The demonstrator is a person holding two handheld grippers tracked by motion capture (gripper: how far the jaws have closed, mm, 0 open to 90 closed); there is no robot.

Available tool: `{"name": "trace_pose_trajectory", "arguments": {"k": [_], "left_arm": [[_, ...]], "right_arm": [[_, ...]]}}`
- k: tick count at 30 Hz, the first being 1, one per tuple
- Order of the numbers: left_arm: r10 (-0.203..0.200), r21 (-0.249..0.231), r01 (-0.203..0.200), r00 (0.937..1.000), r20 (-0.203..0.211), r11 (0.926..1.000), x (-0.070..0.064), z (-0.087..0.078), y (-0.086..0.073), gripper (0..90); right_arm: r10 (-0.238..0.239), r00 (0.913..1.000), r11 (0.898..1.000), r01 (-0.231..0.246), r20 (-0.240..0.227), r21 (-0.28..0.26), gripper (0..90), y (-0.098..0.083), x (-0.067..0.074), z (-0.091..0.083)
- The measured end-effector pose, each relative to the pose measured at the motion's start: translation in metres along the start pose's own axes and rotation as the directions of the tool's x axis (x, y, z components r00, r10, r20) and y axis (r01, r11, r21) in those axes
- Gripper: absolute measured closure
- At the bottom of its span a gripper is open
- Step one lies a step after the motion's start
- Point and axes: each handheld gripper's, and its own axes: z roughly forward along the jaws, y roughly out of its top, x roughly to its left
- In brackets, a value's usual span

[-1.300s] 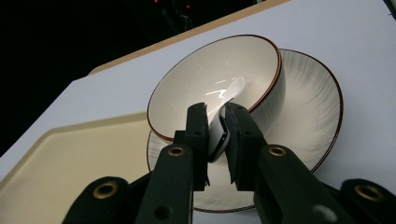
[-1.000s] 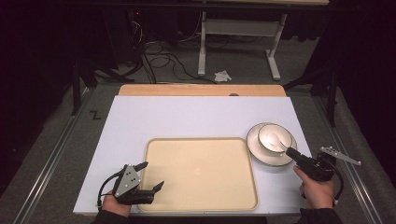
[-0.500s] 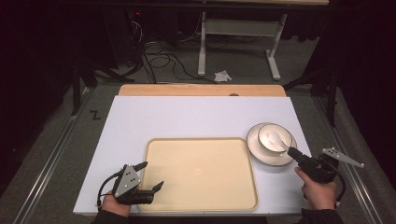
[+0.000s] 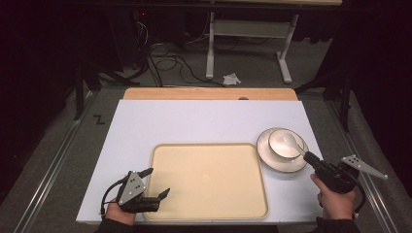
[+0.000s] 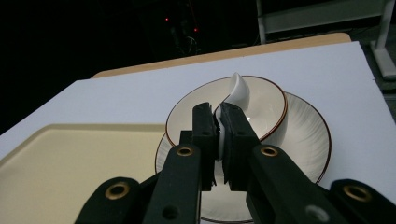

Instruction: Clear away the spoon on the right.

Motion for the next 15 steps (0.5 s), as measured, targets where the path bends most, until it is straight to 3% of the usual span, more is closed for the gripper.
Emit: {"name": "trace_pose_trajectory", "arguments": {"k": [15], "left_arm": [[-0.004,0.0,0.004,1.0,0.003,1.0,0.0,0.0,0.0,16.0]], "right_arm": [[-0.06,0.9977,0.997,0.058,-0.033,-0.057,87.1,0.011,0.015,-0.012]]}}
